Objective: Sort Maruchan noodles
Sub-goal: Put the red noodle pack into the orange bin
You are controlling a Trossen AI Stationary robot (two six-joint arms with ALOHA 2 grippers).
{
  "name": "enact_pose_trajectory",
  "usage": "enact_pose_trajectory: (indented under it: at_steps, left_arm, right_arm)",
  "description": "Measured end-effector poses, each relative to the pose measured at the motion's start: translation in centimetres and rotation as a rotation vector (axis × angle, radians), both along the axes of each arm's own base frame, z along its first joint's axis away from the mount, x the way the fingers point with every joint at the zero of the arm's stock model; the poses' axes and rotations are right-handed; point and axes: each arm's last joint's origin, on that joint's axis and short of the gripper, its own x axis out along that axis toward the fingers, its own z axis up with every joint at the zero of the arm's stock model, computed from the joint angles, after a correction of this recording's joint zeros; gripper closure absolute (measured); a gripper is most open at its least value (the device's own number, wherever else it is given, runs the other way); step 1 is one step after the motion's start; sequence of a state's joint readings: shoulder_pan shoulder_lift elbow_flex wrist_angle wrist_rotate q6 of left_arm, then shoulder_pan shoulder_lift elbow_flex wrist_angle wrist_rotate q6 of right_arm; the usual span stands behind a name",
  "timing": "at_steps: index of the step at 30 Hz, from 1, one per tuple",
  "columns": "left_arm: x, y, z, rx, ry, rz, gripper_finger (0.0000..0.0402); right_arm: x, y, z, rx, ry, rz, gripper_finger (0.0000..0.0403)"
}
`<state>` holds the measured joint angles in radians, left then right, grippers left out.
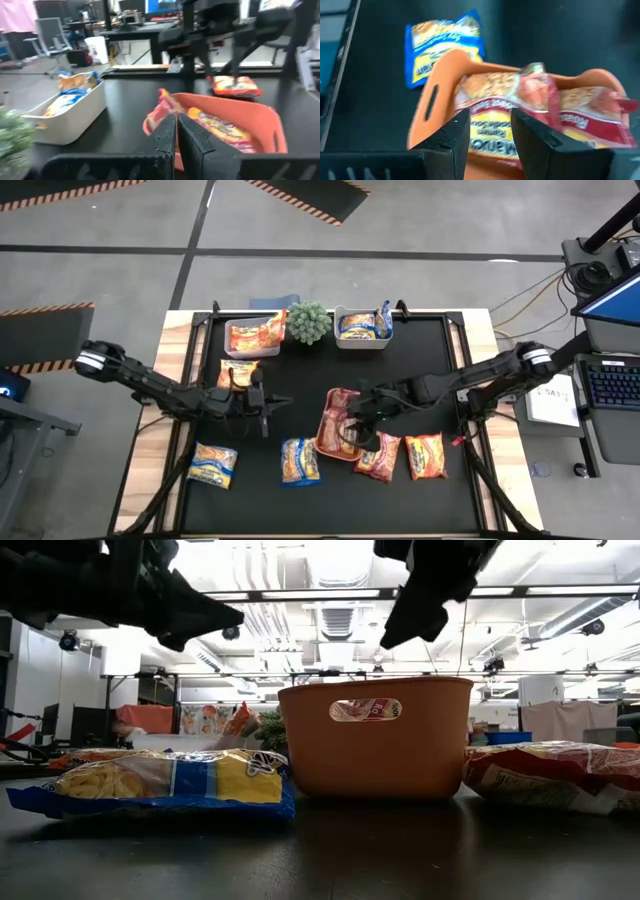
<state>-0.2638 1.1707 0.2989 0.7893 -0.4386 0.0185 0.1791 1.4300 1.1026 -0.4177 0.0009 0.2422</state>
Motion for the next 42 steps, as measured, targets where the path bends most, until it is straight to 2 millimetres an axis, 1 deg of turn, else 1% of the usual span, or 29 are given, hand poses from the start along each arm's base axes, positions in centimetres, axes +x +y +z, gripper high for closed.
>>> enact_pose_trajectory:
  at_steps: [5,11,17,20,26,32,38,42]
  left_arm:
    - [0.9,-0.2,-0.4,-0.023,-0.062,-0.073,0.0373]
    - [2.2,-0.1,-1.0,-0.071,-0.109,-0.075,0.0317]
    - [5.3,-0.7,-1.7,-0.085,-0.066,-0.068,0.0266]
    - [6.9,-0.8,-2.5,-0.101,-0.039,-0.061,0.0248]
    - [8.6,0.2,-4.1,-0.205,-0.005,-0.002,0.0223]
    - [9.4,0.7,-5.3,-0.288,0.021,0.018,0.0202]
    - [10.4,0.4,-5.8,-0.310,0.036,-0.018,0.0182]
    - [11.0,0.4,-6.6,-0.329,0.102,-0.001,0.0181]
  right_arm:
    - [-1.5,-0.4,-0.7,-0.123,-0.135,-0.034,0.0269]
    - [-3.3,-1.3,0.0,-0.240,-0.425,0.014,0.0275]
    - [-4.9,-2.6,1.0,-0.363,-0.698,0.018,0.0275]
    - [-5.6,-3.2,1.8,-0.424,-0.783,0.016,0.0275]
    - [-6.8,-4.1,2.9,-0.496,-0.833,0.003,0.0275]
    - [-7.5,-4.4,3.5,-0.542,-0.844,0.008,0.0275]
    - [-7.7,-4.7,3.3,-0.540,-0.800,0.003,0.0275]
    - [-7.6,-4.8,3.2,-0.542,-0.795,-0.001,0.0275]
